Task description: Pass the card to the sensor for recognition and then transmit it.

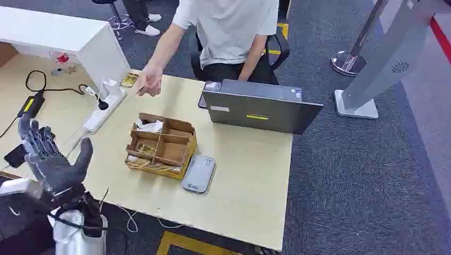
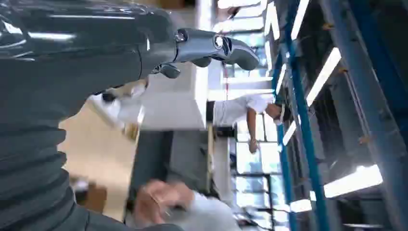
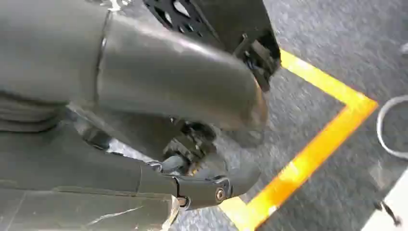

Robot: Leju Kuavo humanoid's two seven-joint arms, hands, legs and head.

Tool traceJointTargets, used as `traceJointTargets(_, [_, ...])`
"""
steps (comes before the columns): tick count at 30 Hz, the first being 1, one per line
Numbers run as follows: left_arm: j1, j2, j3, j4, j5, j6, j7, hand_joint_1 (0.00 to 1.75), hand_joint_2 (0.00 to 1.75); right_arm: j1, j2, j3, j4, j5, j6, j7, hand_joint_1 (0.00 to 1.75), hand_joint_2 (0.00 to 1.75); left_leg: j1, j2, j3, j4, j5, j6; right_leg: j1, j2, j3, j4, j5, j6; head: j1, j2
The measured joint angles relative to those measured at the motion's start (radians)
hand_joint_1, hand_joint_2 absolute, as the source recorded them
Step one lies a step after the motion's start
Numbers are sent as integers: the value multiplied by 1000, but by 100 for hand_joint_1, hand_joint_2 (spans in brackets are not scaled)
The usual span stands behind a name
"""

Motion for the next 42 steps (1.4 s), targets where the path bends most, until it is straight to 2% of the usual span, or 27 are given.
traceJointTargets(2, [-115, 49, -82, 111, -306, 102, 78, 0, 175, -11, 8, 2, 3, 13, 17, 26, 0, 175, 0, -4, -2, 0, 2, -1, 0, -4, -1, 1, 1, -1, 1, 0])
traceJointTargets(5, [-297, 102, -216, 328, -736, 226, 293, 0, 175, -20, 16, 5, 6, 26, 33, 53, 0, 175, 0, -2, -3, -1, 5, -5, 1, -3, -3, 3, 6, -4, 1, 0])
traceJointTargets(6, [-351, 113, -257, 396, -824, 255, 343, 0, 175, -25, 19, 10, 8, 34, 38, 60, 0, 175, 0, 1, -3, -1, 5, -5, 1, 0, -4, 3, 7, -5, 1, 0])
traceJointTargets(8, [-433, 124, -323, 514, -922, 309, 390, 0, 175, -25, 29, 19, 8, 39, 42, 72, 0, 175, 0, 5, -3, -1, 5, -5, 1, 5, -5, 4, 8, -5, 0, 0])
traceJointTargets(12, [-521, 129, -399, 658, -970, 320, 425, 0, 175, -28, 38, 27, 10, 45, 44, 84, 0, 175, 0, 6, -3, -1, 5, -5, 1, 6, -7, 4, 8, -5, 1, 0])
traceJointTargets(18, [-573, 136, -446, 755, -986, 317, 432, 0, 175, -33, 43, 29, 14, 44, 42, 94, 0, 175, 0, 5, -4, -2, 5, -5, 1, 6, -7, 4, 8, -5, 0, 0])
traceJointTargets(19, [-575, 137, -452, 762, -987, 316, 434, 0, 175, -33, 44, 29, 14, 44, 40, 95, 0, 0, 0, 5, -4, -2, 5, -5, 1, 6, -7, 4, 8, -5, 0, 0])
traceJointTargets(25, [-578, 150, -459, 794, -990, 303, 449, 0, 175, -32, 47, 29, 16, 40, 43, 93, 0, 0, 0, 6, -4, -2, 5, -5, 1, 6, -7, 4, 8, -5, -1, 0])
traceJointTargets(26, [-578, 153, -459, 799, -990, 303, 450, 175, 175, -32, 47, 29, 16, 40, 44, 92, 0, 0, 0, 6, -4, -2, 5, -5, 1, 6, -7, 4, 8, -5, 0, 0])
traceJointTargets(42, [-579, 186, -459, 827, -958, 305, 429, 175, 175, -31, 47, 29, 18, 40, 37, 83, 0, 0, 0, 5, -5, -2, 5, -5, 1, 6, -7, 4, 8, -5, -1, 0])
